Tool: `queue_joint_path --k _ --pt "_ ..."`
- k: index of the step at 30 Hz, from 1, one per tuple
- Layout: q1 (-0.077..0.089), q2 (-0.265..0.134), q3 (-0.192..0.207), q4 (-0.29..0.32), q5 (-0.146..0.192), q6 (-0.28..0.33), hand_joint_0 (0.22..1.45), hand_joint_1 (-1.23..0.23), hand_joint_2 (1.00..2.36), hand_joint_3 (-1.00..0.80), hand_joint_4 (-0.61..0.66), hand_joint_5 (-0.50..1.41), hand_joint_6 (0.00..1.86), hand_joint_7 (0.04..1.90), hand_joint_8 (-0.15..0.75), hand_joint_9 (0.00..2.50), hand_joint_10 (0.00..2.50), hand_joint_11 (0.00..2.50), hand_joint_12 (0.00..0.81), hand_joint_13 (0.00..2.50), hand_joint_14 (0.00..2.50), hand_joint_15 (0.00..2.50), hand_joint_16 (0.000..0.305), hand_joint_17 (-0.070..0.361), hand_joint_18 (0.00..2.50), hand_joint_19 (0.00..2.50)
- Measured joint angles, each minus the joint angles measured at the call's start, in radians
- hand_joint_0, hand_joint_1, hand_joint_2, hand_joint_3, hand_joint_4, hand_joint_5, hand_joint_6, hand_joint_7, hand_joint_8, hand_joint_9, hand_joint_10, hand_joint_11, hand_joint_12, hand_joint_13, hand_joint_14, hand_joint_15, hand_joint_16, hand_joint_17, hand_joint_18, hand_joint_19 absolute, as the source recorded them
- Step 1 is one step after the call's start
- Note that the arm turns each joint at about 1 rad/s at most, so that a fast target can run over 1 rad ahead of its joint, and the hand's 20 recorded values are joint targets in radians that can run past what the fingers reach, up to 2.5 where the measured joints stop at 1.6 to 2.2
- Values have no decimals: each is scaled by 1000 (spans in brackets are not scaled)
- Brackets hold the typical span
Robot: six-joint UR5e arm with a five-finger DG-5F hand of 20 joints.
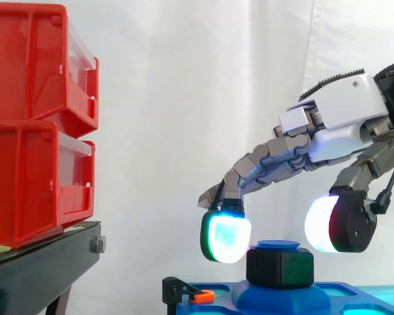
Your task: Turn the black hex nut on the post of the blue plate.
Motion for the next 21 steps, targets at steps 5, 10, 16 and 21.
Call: queue_joint_path --k 5,10,16,21 --pt "-11 0 12 -8 -13 -6 349 -590 1000 -500 242 -221 502 814 278 166 0 0 422 38 0 3 71 159 0 0" --pt "-15 0 25 -17 -19 -8 317 -564 1000 -500 238 -229 502 816 282 122 0 0 431 0 0 35 73 165 0 5" --pt "-4 0 30 -11 -15 -6 335 -700 1000 -500 221 -233 502 817 265 111 0 0 418 0 0 16 72 161 0 0" --pt "10 0 30 -7 -12 -6 371 -778 1000 -500 203 -235 502 820 247 107 0 0 398 3 0 13 68 153 0 0"
